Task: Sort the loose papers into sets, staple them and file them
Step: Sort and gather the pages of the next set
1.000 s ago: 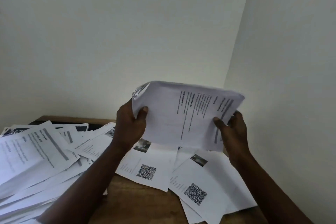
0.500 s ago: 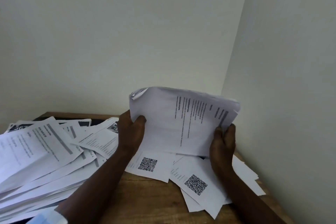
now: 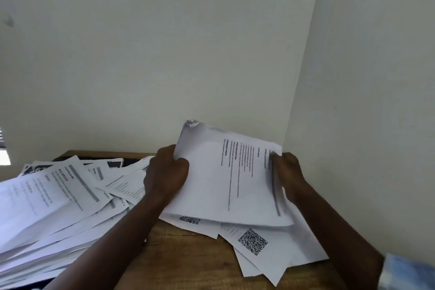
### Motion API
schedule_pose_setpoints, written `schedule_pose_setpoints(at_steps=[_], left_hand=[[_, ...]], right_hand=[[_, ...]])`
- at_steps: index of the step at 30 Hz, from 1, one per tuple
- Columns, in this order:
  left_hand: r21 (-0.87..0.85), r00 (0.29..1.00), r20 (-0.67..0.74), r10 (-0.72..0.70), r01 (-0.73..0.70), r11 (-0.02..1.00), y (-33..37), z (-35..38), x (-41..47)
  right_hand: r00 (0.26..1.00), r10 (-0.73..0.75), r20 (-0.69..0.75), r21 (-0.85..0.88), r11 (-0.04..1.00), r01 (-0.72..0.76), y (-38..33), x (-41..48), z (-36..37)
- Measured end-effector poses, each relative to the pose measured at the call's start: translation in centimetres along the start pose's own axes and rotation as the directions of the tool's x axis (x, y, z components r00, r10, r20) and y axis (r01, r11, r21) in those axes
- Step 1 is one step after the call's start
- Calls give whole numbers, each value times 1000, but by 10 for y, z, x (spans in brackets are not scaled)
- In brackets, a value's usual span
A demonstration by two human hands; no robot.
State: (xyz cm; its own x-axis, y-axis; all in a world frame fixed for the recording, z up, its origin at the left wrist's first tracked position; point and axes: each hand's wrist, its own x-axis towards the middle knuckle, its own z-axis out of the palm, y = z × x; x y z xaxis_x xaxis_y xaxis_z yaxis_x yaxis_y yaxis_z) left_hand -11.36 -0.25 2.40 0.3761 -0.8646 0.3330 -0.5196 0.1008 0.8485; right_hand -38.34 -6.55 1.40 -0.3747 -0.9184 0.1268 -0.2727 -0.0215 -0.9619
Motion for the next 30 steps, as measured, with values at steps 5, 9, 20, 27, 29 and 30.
schedule_pose_setpoints(at_steps=[5,9,20,27,29,30], left_hand=[[-33,993,59,-103,105,994,-21,-5,-11],[-6,976,162,-143,146,989,-33,-13,-19],[590,886,209,413,-451,669,-5,10,10],[435,760,603,242,-567,700,11,103,35],[361,760,601,246,-533,765,7,116,39],[337,765,588,264,-528,779,5,119,39]], right_hand=[[1000,-30,8,49,998,30,5,16,24],[995,-99,1,84,992,98,29,10,38],[954,-299,20,-201,934,297,50,-2,43],[908,-418,16,-109,902,417,49,-6,41],[906,-422,2,-54,905,422,50,-5,39],[913,-407,-3,-28,913,407,52,-5,39]])
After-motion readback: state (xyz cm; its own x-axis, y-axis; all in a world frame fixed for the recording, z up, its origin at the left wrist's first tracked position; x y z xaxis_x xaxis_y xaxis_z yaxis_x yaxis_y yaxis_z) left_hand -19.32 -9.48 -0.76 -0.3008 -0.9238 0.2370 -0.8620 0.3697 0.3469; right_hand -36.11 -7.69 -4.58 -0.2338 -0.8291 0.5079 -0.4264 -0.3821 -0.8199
